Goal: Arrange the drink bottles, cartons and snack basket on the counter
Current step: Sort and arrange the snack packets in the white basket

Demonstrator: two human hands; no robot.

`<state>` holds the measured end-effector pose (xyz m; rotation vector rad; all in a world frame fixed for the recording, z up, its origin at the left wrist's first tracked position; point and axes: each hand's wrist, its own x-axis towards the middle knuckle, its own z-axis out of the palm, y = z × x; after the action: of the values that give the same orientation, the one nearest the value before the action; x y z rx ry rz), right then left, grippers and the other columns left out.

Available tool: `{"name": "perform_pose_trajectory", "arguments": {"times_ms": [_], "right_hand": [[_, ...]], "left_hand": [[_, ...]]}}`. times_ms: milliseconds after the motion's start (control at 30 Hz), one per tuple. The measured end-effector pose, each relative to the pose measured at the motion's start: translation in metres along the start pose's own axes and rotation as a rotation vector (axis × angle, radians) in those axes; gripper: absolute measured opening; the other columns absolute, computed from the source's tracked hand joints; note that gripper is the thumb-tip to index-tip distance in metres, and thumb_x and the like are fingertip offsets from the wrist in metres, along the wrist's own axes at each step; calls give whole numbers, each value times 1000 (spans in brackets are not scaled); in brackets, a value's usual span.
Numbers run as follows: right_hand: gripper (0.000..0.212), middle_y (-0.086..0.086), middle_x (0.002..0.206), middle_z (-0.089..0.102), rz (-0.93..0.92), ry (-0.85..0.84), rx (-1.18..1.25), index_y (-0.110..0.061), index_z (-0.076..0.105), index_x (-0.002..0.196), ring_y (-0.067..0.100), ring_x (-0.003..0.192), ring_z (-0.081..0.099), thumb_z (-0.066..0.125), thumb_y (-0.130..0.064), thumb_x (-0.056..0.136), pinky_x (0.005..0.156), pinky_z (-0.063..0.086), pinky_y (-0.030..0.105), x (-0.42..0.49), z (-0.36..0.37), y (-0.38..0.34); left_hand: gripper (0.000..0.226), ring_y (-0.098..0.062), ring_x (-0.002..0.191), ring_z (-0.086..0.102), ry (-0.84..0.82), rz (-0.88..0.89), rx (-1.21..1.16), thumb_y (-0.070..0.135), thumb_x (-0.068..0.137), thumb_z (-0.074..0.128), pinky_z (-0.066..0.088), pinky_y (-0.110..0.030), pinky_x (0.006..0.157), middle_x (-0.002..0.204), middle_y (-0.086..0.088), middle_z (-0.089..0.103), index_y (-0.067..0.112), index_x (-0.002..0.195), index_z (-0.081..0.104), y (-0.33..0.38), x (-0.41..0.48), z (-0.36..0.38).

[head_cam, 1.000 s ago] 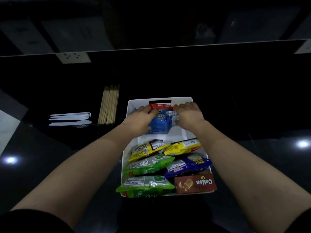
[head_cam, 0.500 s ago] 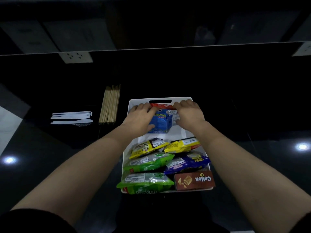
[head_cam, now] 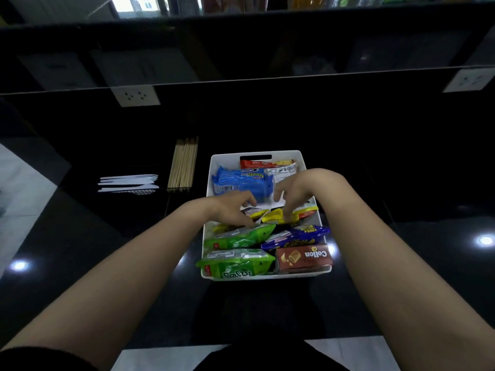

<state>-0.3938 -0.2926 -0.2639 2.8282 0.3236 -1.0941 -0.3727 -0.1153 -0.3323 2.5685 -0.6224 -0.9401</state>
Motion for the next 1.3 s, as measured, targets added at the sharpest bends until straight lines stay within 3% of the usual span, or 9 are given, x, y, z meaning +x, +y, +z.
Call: {"name": "perform_pose_trajectory", "arguments": {"times_ms": [300,467,567,667,733,867,967,1133,1300], "right_hand": [[56,5,144,44,51,155,-24,-16,38,146,23,116,55,58,-12,93,83,49,29,7,28,-11],[36,12,121,60,131,338,88,-8,57,126,24,97,59,61,-17,91,69,43,29,-5,1,2],[30,12,108,63,191,490,190,-8,61,114,25,87,58,62,-24,89,69,46,31,-13,-17,9],[33,10,95,60,281,560,269,-9,59,114,25,83,58,60,-31,90,66,46,31,-14,-24,14],[50,13,107,62,352,581,329,-10,48,131,29,93,63,60,-37,90,72,50,34,-13,-22,17],[79,16,127,57,382,607,390,-28,9,154,33,104,63,58,-32,92,75,53,35,-11,-16,19],[71,20,119,60,338,560,463,-37,13,152,31,89,68,52,-19,96,78,59,43,-10,-13,15],[23,18,74,66,347,400,435,-2,55,110,23,54,67,40,-13,99,67,60,36,-7,-9,11],[45,12,39,58,405,320,480,-4,54,68,20,43,56,35,-31,100,61,49,27,1,-9,14]], "left_hand": [[52,-28,87,58,254,-122,252,9,90,49,50,-39,65,119,-9,59,28,136,36,8,-12,10],[67,-22,57,50,456,-49,189,15,89,51,39,-31,49,76,-10,56,37,145,21,8,-28,-14],[74,-29,56,53,561,4,267,13,92,44,37,-33,47,71,-13,55,50,146,9,11,-35,-26],[60,-31,74,58,550,-45,318,14,95,37,46,-34,59,100,-14,56,48,143,27,14,-36,-34],[45,-32,84,59,528,-87,238,15,96,36,54,-38,68,116,-14,52,38,131,49,14,-35,-36],[31,-32,84,64,548,-193,12,18,95,41,58,-42,73,110,-13,62,25,112,65,13,-31,-35],[28,-32,67,70,483,-248,-116,29,97,45,60,-39,66,91,-17,69,11,106,64,13,-27,-36],[57,-34,62,71,375,-349,-317,52,93,51,61,-43,60,82,-24,67,-2,111,55,16,-25,-38],[64,-29,60,69,207,-465,-519,48,94,53,60,-36,54,100,-29,67,-4,129,44,19,-19,-37]]}}
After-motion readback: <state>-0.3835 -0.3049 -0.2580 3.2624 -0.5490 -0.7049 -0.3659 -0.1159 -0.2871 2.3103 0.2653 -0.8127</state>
